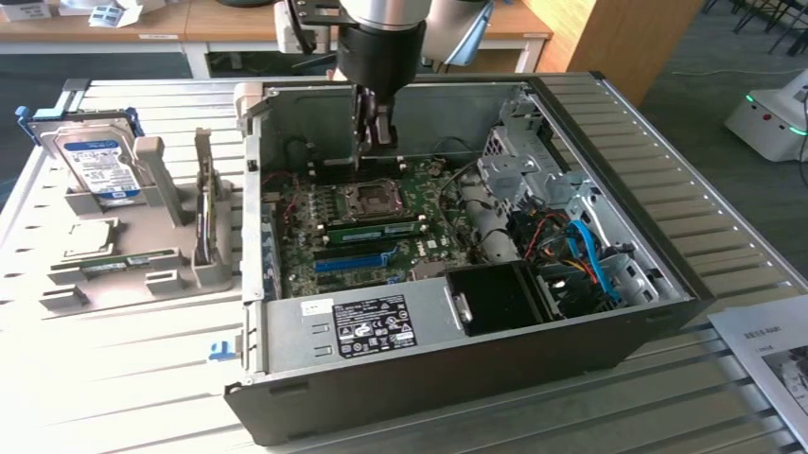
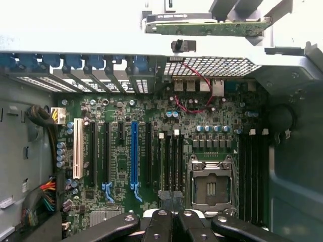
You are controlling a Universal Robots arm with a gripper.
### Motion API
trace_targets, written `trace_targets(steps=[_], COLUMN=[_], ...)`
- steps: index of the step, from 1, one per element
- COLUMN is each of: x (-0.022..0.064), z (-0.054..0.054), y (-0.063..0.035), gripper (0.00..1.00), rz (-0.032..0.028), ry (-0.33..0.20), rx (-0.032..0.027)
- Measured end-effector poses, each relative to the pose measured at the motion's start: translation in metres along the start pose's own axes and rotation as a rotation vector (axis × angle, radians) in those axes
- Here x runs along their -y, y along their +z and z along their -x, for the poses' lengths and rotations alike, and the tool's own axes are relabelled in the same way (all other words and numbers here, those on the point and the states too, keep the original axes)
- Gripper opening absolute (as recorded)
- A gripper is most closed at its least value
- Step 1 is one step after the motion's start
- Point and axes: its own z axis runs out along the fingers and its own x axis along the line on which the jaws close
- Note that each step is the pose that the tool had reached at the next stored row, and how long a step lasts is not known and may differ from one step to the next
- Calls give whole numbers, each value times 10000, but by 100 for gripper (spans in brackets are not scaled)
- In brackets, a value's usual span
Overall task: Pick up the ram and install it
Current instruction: 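Press down the ram until it locks into place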
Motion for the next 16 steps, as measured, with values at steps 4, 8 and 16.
trace_targets(steps=[4,8,16], x=[58,124,245], z=[1,2,4], y=[-2,-5,-9], gripper=[10,10,10], rz=[0,2,7], ry=[1,0,1], rx=[1,0,0])
